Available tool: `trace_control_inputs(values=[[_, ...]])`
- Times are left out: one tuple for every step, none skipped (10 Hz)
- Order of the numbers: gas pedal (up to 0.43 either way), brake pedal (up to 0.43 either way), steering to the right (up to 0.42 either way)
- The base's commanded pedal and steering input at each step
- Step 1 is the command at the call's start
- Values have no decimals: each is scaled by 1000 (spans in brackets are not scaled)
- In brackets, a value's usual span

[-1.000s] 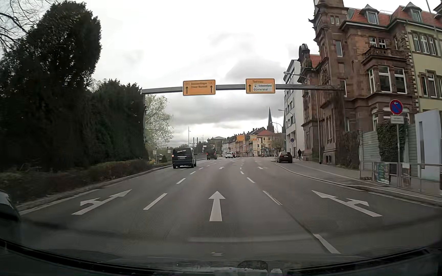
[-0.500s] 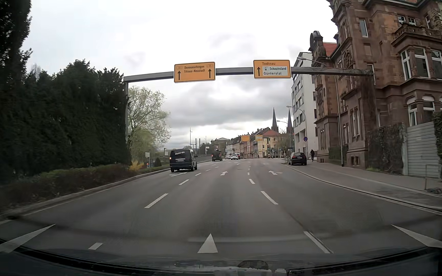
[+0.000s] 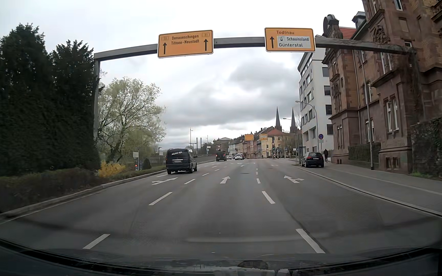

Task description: Follow the waypoints while adhering to traffic rules and regulations

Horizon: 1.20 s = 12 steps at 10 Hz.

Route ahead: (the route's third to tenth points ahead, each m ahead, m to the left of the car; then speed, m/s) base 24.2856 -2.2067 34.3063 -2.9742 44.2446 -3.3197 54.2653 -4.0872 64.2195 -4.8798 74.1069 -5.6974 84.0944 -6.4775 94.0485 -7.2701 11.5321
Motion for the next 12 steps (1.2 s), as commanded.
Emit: trace_control_inputs(values=[[157, 0, -4], [169, 0, -1], [169, 0, 2], [169, 0, 4], [169, 0, 6], [169, 0, 7], [169, 0, 10], [169, 0, 13], [169, 0, 16], [169, 0, 17], [169, 0, 18], [157, 0, 21]])
